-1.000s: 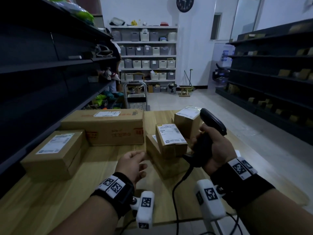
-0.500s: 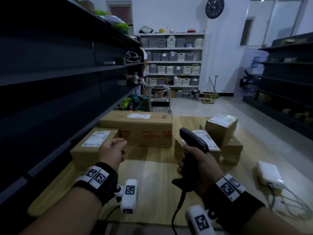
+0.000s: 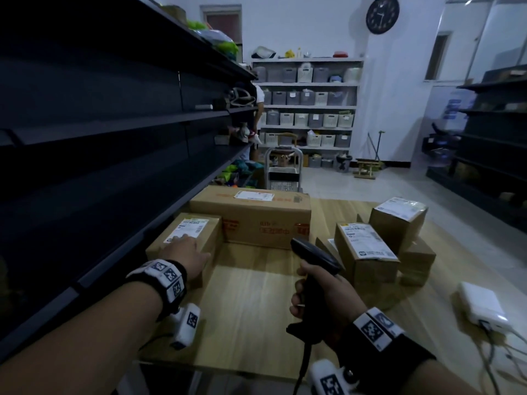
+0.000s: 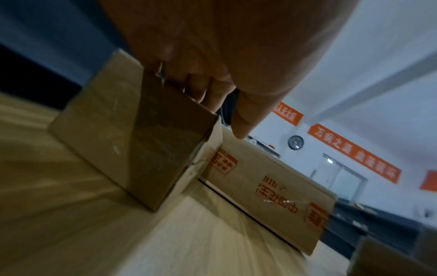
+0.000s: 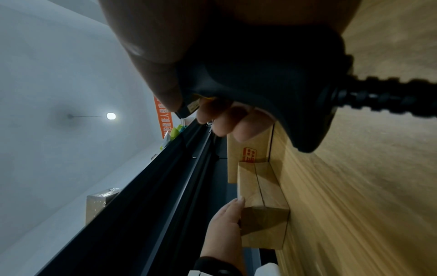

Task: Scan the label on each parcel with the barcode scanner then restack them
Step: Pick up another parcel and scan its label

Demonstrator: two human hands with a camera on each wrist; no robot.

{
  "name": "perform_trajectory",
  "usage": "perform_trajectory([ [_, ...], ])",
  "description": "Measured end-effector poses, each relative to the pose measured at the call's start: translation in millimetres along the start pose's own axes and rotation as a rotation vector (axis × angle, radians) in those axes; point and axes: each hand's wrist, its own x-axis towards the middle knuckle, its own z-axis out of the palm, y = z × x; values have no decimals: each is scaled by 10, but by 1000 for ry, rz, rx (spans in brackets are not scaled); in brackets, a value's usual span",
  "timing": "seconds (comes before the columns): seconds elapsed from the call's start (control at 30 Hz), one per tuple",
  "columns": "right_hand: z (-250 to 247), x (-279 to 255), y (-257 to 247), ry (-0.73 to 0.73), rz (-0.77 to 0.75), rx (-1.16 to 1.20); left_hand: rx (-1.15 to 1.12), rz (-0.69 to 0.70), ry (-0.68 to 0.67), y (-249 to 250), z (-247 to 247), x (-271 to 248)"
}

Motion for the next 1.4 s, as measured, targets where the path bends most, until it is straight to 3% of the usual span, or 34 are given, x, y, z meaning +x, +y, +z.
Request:
perform_trajectory([
  [0.2, -48, 62, 87, -5, 4, -16, 217, 195, 18, 258, 29, -454],
  [0.53, -134, 145, 96, 146, -70, -29, 218, 440, -126, 888, 72, -1177],
  [0.63, -172, 127, 48, 180, -80, -67, -98, 452, -109, 836, 113, -1179],
  [0.7, -189, 111, 28, 209, -102, -94, -449, 381, 15, 698, 144, -1095],
  [0.77, -206, 107, 28, 230, -130, -111, -788, 211, 113, 545, 179, -1008],
  [0.87, -179, 105, 42, 232, -133, -137, -1157, -94, 11, 361, 345, -934],
  [0.93, -124, 95, 59, 221, -120, -164, -1240, -153, -59, 309, 487, -933],
  [1.1, 9, 50, 124, 183, -50, -240, -1421, -76, -207, 262, 723, -1034],
  [1.4, 117, -42, 33, 230, 23, -283, -1550, 11, -138, 180, 1074, -954],
])
